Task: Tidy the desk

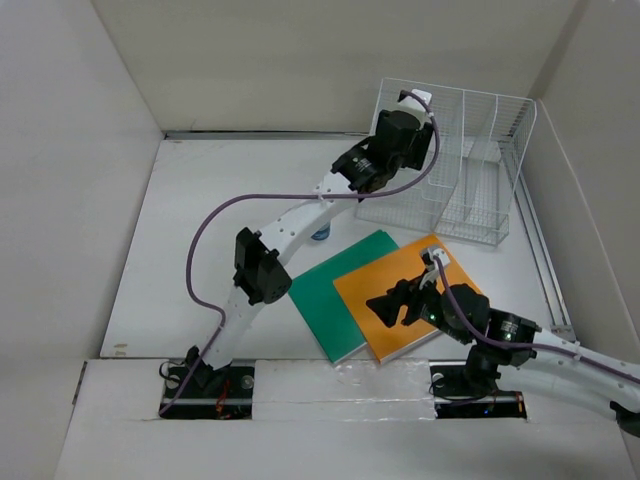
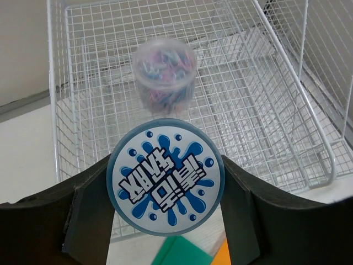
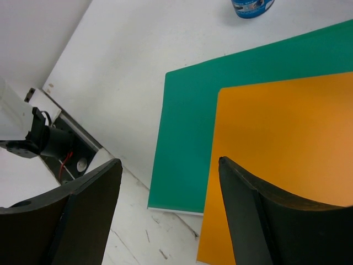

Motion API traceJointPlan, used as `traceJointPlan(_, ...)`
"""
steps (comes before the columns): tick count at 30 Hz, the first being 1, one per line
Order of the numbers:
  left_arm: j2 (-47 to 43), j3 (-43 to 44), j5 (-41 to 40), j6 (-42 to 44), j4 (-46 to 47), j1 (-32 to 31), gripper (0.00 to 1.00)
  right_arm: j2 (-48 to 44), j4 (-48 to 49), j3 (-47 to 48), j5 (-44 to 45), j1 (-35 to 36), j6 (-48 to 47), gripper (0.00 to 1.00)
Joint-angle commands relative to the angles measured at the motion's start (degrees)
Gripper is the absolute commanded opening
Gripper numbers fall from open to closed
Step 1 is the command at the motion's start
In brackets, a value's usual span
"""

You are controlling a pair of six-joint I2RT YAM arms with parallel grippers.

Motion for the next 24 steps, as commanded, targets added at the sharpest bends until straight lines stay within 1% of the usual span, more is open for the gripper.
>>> traceJointPlan(1,-3.58,2.45,-0.61,1.58,4.29,0.54,0.42,-0.84,0.25,-0.92,0.06,0.39,1.14,0.76)
traceJointPlan(5,-2.96,-0.28,-1.58,1.93,4.20,1.06,0.41,-0.66,0.16,-0.66,0.58,0.39,1.14,0.76)
traceJointPlan(15,0.02,0.07,-2.11,2.46,4.72,2.82,0.41,-0.57,-0.28,-0.13,1.20,0.39,0.97,0.77)
traceJointPlan(17,0.46,0.07,-1.93,3.07,5.25,2.82,0.44,-0.57,-0.02,-0.31,1.20,0.39,0.88,0.77)
traceJointPlan(18,0.90,0.16,-1.93,3.16,5.60,2.82,0.45,-0.23,0.07,-0.22,1.20,0.39,0.97,0.78)
traceJointPlan(21,1.87,0.33,-1.58,3.42,5.87,2.82,0.54,0.65,0.86,-0.31,1.20,0.39,0.62,0.79)
traceJointPlan(22,1.87,-0.02,-1.49,3.25,5.87,2.82,0.61,0.92,1.12,-0.22,1.20,0.39,0.53,0.80)
traceJointPlan(24,1.61,-0.98,-1.67,3.16,6.48,2.82,0.70,1.70,1.65,-0.13,1.81,0.39,0.00,0.81)
